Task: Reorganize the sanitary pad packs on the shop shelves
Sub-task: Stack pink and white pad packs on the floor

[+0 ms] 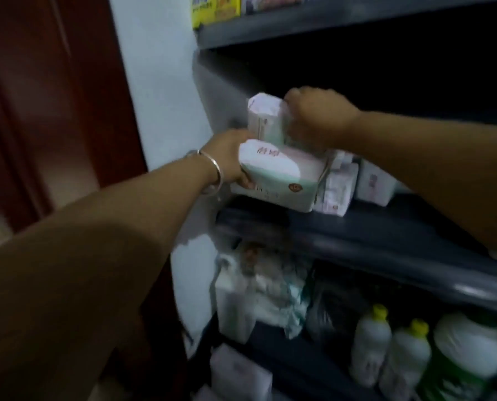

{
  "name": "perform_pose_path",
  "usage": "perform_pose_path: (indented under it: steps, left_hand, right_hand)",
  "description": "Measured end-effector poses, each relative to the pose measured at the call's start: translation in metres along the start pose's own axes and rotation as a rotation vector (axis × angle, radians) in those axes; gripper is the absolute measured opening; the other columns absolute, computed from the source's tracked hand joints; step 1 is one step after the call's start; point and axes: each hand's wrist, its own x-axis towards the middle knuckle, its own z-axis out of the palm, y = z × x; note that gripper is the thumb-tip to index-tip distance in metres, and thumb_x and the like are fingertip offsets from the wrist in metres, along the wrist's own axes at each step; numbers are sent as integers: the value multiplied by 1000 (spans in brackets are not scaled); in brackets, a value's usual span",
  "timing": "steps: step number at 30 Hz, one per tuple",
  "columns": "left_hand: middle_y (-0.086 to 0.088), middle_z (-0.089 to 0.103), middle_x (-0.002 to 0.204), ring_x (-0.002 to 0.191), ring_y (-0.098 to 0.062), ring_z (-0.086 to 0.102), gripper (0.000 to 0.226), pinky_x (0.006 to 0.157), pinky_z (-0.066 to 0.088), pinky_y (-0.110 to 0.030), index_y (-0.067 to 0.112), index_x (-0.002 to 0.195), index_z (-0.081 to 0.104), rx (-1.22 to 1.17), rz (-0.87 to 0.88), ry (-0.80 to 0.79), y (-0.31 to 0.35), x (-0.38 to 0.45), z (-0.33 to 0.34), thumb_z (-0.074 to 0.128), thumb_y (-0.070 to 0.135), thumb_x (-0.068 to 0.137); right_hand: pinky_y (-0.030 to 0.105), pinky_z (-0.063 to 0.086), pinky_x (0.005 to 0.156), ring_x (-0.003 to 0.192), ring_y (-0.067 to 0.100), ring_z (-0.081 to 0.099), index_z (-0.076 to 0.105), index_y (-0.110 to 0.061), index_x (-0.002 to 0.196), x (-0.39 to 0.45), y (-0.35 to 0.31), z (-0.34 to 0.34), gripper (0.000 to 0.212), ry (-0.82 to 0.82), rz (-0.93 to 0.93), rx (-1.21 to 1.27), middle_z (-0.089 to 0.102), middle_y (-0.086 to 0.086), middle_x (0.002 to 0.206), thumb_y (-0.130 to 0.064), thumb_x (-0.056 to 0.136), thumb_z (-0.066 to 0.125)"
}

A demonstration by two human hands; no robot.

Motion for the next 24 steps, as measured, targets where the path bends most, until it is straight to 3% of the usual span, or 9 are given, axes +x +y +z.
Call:
perform_pose_path:
  steps: [5, 9, 11, 14, 20, 24]
  left_hand:
    - [7, 55, 104, 99, -12, 49, 74, 77, 36, -16, 20, 118, 58, -6, -75, -133, -4, -96, 2, 88, 7, 52]
    - [-2, 60, 113, 99, -14, 52, 73, 74, 36, -16, 15, 114, 58, -36, -127, -260, -28, -179, 34, 90, 7, 49]
    - [-5, 59, 117, 104, -18, 53, 74, 78, 38, -19, 12, 116, 58, -34, -175, -348, -45, -213, 56, 89, 5, 49]
    - [-6, 58, 119, 109, -23, 55, 74, 86, 45, -26, 11, 118, 57, -44, -228, -486, -78, -255, 93, 86, 0, 51]
    - [-11, 62, 117, 109, -27, 57, 61, 94, 44, -34, 10, 113, 62, -50, -253, -610, -140, -314, 179, 84, 11, 56]
    - [-10, 62, 111, 104, -24, 58, 53, 88, 45, -29, 9, 110, 61, -106, -274, -624, -161, -324, 221, 82, 15, 62]
  right_hand:
    - [36, 43, 78, 103, 36, 56, 50, -10, 122, -73, -45, 7, 38, -115, 18, 177, 56, 16, 120, -27, 89, 57]
    - [32, 39, 79, 109, 35, 54, 49, -7, 123, -136, -94, 44, 41, -253, -65, 258, 55, 18, 124, -29, 89, 60]
    - [34, 42, 86, 111, 34, 54, 48, -6, 124, -164, -119, 70, 42, -342, -88, 303, 54, 17, 126, -28, 90, 59]
    - [32, 42, 86, 109, 33, 55, 51, -5, 120, -204, -155, 118, 36, -458, -97, 362, 56, 17, 122, -24, 90, 58]
    - [36, 45, 85, 106, 32, 57, 49, -5, 116, -257, -208, 214, 30, -627, -90, 380, 57, 16, 118, -24, 92, 53]
    - [38, 43, 89, 107, 32, 55, 48, -6, 118, -270, -227, 260, 31, -623, -117, 325, 55, 15, 120, -28, 95, 46]
